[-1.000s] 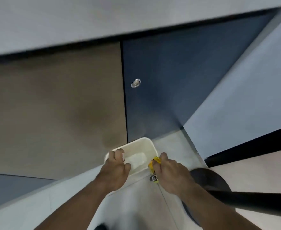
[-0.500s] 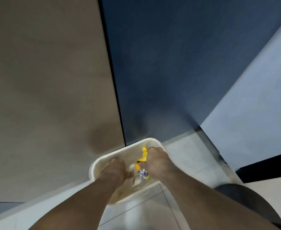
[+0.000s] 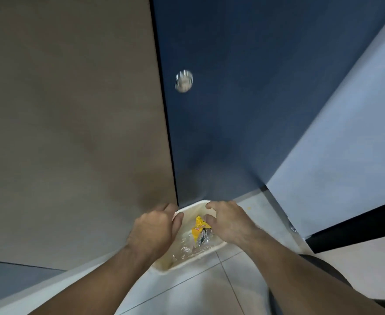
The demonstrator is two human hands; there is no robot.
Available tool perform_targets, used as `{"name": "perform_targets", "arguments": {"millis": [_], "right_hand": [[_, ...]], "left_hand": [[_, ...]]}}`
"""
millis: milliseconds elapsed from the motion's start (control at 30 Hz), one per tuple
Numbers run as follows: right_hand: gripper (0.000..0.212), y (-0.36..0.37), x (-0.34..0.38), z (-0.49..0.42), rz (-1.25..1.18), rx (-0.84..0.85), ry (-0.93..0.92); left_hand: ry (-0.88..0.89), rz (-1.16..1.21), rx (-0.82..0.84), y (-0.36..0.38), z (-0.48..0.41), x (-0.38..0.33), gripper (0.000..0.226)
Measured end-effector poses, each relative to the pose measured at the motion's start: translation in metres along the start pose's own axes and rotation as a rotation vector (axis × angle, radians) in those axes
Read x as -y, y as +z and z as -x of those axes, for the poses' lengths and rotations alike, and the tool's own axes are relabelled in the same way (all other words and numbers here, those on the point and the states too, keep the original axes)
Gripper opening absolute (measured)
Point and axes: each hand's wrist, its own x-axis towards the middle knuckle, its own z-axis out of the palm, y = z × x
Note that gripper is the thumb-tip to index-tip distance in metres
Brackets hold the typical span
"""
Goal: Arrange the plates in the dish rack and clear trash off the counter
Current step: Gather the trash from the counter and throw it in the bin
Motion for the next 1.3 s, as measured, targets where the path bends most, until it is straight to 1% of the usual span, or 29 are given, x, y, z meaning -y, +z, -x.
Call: {"name": "perform_targets", "arguments": {"millis": [67,100,133,167,233,267,300,367,467,533,600,667,767,833,933,1100,1300], "right_hand": [[0.037,-0.040,0.013,0.031,-0.015,-0.021,-0.057],[0.037,-0.062,0.022,0.048,-0.025,-0.042,-0.075],[0.039,-0.084,0.031,0.064,-0.028,-0.054,-0.099],[0.042,-0.107,0.042,0.080,-0.038,-0.056,-0.114],[0.046,-0.149,0.060,0.113,-0.041,-0.067,-0.135],[0.046,-0.154,0.063,0.121,-0.049,-0.075,-0.153],[0.045,-0.199,0.079,0.146,-0.064,-0.111,-0.162],[0.042,-0.224,0.090,0.167,-0.090,-0.146,-0.193],[0.037,-0.299,0.117,0.205,-0.098,-0.221,-0.220],[0.034,-0.340,0.133,0.225,-0.102,-0.262,-0.245],[0.030,-0.380,0.147,0.240,-0.111,-0.313,-0.290],[0.028,-0.412,0.157,0.251,-0.116,-0.346,-0.319],[0.031,-0.452,0.170,0.262,-0.096,-0.389,-0.357],[0.031,-0.470,0.179,0.263,-0.081,-0.414,-0.367],[0.029,-0.487,0.193,0.252,-0.086,-0.444,-0.370],[0.030,-0.504,0.217,0.217,-0.083,-0.455,-0.345],[0.029,-0.521,0.231,0.174,-0.081,-0.474,-0.289]], "left_hand": [[0.045,0.034,-0.060,-0.051,0.007,-0.019,0.044],[0.050,0.049,-0.058,-0.080,0.011,-0.028,0.046],[0.057,0.078,-0.079,-0.106,0.015,-0.036,0.043],[0.041,0.089,-0.054,-0.134,0.018,-0.046,0.039],[0.061,0.105,-0.103,-0.188,0.027,-0.066,0.041],[0.079,0.112,-0.110,-0.192,0.033,-0.068,0.043],[0.057,0.114,-0.096,-0.245,0.035,-0.084,0.044],[0.079,0.134,-0.121,-0.278,0.042,-0.097,0.046],[0.111,0.148,-0.198,-0.362,0.041,-0.119,0.047],[0.128,0.155,-0.246,-0.410,0.039,-0.134,0.045],[0.132,0.164,-0.337,-0.452,0.036,-0.147,0.036],[0.111,0.199,-0.360,-0.484,0.033,-0.157,0.028],[0.111,0.202,-0.432,-0.519,0.026,-0.166,0.031],[0.091,0.220,-0.436,-0.535,0.020,-0.168,0.029],[0.070,0.244,-0.464,-0.550,0.010,-0.166,0.026],[0.074,0.202,-0.517,-0.563,-0.027,-0.148,0.027],[0.101,0.153,-0.468,-0.570,-0.087,-0.128,0.027]]}}
